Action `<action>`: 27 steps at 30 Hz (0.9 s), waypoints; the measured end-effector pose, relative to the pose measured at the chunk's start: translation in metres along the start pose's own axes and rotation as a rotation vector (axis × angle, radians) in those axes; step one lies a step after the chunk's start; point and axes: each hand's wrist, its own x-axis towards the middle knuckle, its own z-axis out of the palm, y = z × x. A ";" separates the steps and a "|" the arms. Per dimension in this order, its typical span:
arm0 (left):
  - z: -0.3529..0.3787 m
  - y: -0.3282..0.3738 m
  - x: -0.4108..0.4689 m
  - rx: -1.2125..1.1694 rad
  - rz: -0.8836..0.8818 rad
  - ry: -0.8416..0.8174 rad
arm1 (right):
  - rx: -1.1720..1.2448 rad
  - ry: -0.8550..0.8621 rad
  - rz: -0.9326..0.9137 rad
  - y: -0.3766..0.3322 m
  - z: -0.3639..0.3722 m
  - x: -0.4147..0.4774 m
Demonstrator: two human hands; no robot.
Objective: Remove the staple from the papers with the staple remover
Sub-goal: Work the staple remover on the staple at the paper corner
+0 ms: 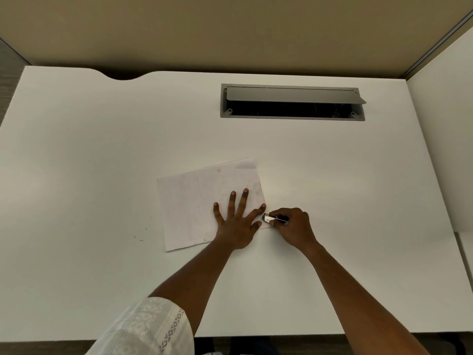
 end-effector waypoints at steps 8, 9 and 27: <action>-0.001 -0.001 0.000 -0.008 0.002 -0.010 | -0.198 0.045 -0.162 0.004 0.004 -0.007; 0.000 -0.001 0.001 -0.011 0.002 -0.011 | -0.238 0.059 -0.178 0.007 0.004 -0.009; 0.002 -0.002 0.001 -0.018 0.006 0.002 | -0.255 0.040 -0.257 0.007 0.007 -0.001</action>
